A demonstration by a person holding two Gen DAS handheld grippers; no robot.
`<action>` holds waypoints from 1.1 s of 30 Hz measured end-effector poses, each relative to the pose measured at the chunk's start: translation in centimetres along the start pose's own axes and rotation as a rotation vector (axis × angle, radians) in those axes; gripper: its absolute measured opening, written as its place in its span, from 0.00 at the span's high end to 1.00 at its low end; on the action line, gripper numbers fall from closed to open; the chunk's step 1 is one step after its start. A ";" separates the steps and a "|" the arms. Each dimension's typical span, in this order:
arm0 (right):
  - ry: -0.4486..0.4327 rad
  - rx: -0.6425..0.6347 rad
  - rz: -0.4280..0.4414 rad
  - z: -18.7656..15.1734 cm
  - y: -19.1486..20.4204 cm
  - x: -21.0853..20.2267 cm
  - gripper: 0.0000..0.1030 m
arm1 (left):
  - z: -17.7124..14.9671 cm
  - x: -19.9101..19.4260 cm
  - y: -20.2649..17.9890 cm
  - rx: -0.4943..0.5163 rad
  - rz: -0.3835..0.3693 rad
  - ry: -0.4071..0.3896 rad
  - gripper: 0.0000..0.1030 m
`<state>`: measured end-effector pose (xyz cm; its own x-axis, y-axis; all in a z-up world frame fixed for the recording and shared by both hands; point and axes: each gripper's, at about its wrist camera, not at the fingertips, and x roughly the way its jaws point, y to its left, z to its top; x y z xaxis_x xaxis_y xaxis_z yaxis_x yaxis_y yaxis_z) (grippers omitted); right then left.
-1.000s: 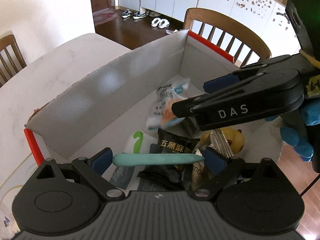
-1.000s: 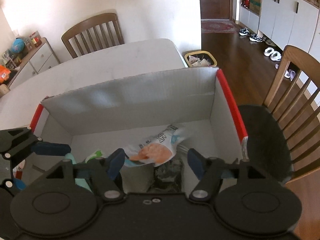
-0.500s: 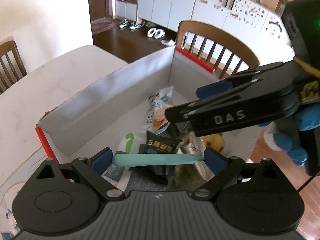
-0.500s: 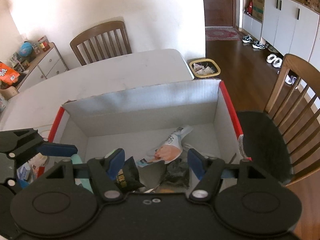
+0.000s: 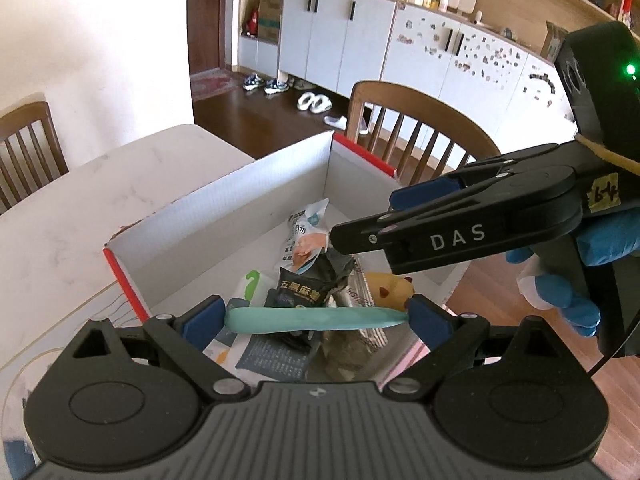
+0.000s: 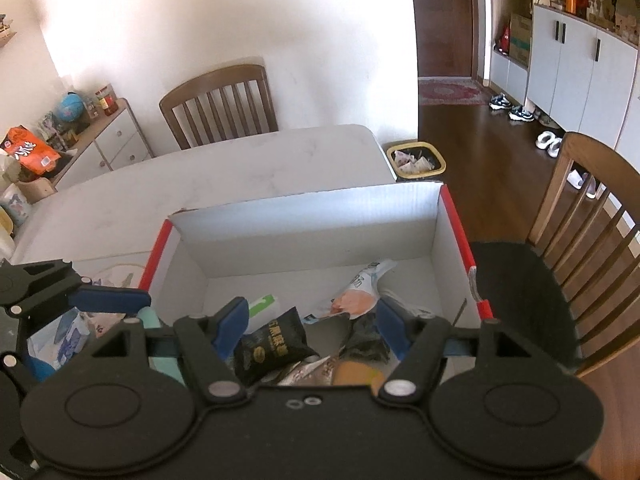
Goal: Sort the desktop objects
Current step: 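Lower both tools into the box and open them to release the items, then move both tools back to the turntable, over the blue bar and blueberry bread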
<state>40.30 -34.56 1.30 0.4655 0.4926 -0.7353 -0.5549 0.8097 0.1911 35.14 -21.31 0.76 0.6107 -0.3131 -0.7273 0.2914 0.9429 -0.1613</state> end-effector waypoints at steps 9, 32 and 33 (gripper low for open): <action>-0.037 -0.015 0.005 -0.8 0.8 -2.4 0.29 | -1.7 -3.6 -0.5 -0.027 0.002 -0.064 0.05; -0.127 -0.089 0.046 -2.6 8.4 -4.7 0.12 | -7.2 -12.3 4.2 -0.076 0.063 -0.192 0.02; -0.130 -0.089 0.045 -2.6 8.9 -4.6 0.11 | -7.5 -12.5 4.5 -0.074 0.062 -0.194 0.01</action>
<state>31.44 -30.47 4.74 0.5206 0.5695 -0.6361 -0.6336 0.7571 0.1591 23.31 -12.32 4.14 0.7579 -0.2636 -0.5968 0.1982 0.9645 -0.1744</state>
